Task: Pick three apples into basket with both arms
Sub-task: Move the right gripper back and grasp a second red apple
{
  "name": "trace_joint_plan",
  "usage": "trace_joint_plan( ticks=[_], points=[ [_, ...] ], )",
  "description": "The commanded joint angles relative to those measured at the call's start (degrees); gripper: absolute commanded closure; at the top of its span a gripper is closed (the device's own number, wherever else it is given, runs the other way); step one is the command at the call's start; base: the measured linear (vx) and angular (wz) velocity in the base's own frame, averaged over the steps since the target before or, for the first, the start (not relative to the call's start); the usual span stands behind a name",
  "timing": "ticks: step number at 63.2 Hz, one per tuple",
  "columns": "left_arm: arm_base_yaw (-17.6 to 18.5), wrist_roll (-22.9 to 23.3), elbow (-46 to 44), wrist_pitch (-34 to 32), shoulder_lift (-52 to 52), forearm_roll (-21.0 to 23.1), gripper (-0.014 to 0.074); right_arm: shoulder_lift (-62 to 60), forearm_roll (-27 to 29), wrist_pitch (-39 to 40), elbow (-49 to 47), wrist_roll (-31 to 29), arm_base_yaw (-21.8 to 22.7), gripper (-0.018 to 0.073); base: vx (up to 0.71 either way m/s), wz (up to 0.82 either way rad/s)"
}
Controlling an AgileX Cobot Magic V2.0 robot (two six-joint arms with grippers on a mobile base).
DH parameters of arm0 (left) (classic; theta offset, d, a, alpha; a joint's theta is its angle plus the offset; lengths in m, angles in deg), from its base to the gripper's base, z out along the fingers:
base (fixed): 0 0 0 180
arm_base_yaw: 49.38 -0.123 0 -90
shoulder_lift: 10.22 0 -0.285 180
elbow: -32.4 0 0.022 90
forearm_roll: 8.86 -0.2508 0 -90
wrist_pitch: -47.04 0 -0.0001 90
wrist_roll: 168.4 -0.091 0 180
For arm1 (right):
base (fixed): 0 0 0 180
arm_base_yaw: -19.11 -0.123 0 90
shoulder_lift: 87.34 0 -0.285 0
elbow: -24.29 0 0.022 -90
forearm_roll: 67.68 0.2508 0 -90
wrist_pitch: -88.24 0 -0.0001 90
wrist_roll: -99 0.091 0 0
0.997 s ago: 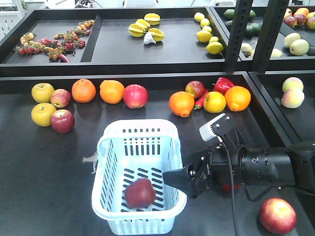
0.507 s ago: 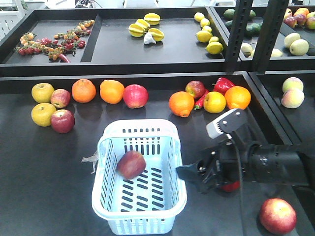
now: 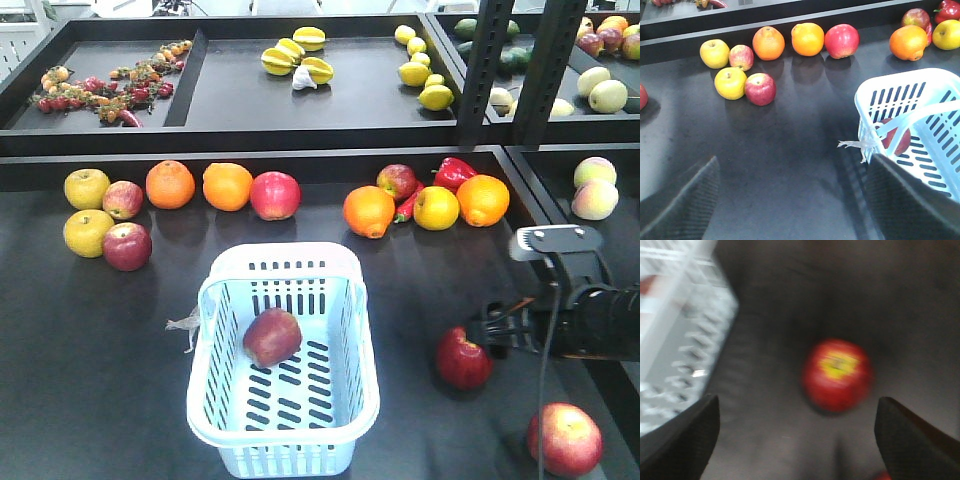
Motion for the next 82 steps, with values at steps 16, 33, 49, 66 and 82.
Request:
trace_joint_plan(
  ticks=[16, 33, 49, 66, 82],
  points=[
    [-0.2, 0.6, -1.4, -3.2, 0.1, -0.3, 0.0016, 8.7, 0.1, 5.4, -5.5, -2.5, 0.9, -0.0040, 0.00, 0.00],
    [-0.2, 0.6, -1.4, -3.2, 0.1, -0.3, 0.0016, 17.8, -0.2, 3.5, -13.6, -6.4, -0.6, -0.0040, 0.00, 0.00],
    [-0.2, 0.6, -1.4, -3.2, 0.1, -0.3, 0.0016, 24.7, -0.3, 3.9, -15.7, -7.8, -0.6, -0.0036, 0.00, 0.00],
    [-0.2, 0.6, -1.4, -3.2, 0.1, -0.3, 0.0016, 29.7, -0.3, 3.5, -15.7, -7.8, -0.6, -0.0027, 0.00, 0.00],
    [-0.2, 0.6, -1.4, -3.2, 0.1, -0.3, 0.0016, 28.8, -0.3, 1.6, -15.7, -7.3, -0.6, 0.0166, 0.00, 0.00]
  ],
)
